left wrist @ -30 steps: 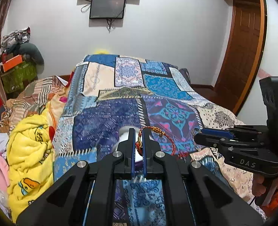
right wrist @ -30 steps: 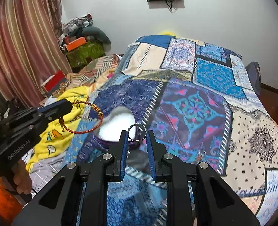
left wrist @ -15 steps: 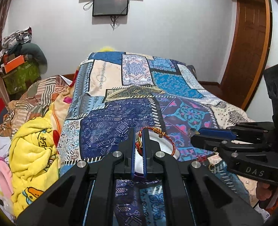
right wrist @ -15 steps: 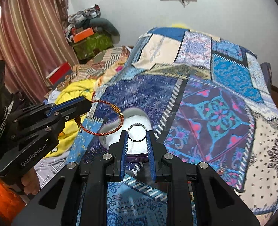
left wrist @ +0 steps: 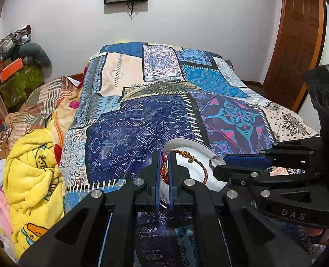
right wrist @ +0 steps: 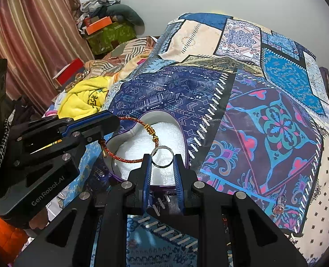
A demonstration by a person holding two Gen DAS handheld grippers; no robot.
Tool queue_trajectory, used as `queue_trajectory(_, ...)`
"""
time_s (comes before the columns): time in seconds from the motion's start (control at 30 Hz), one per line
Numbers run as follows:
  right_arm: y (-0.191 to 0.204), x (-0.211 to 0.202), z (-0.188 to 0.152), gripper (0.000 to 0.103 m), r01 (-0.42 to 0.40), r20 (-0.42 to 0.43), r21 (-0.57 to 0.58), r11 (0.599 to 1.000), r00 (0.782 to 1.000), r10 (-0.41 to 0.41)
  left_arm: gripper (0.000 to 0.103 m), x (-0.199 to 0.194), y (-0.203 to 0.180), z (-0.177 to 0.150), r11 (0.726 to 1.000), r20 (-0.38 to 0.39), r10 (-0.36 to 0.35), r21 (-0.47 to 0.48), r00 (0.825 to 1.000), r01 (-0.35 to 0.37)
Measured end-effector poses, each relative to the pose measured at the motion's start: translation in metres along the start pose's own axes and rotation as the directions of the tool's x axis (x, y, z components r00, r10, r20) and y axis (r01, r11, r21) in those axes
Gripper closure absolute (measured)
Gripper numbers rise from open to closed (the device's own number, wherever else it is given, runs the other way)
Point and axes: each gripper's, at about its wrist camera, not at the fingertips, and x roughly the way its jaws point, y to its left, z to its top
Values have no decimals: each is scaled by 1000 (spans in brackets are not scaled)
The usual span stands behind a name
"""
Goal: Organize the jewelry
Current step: 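Carry the bracelet to the heart tin with the left tool while the right tool grasps a silver ring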
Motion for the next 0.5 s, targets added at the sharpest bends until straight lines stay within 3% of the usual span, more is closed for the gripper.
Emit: queue_trajectory(0.5,4,5,1,85,26,-9,-35,999,1000,-27,98,7,-3,-8,1000,-30,-11,17,999,11)
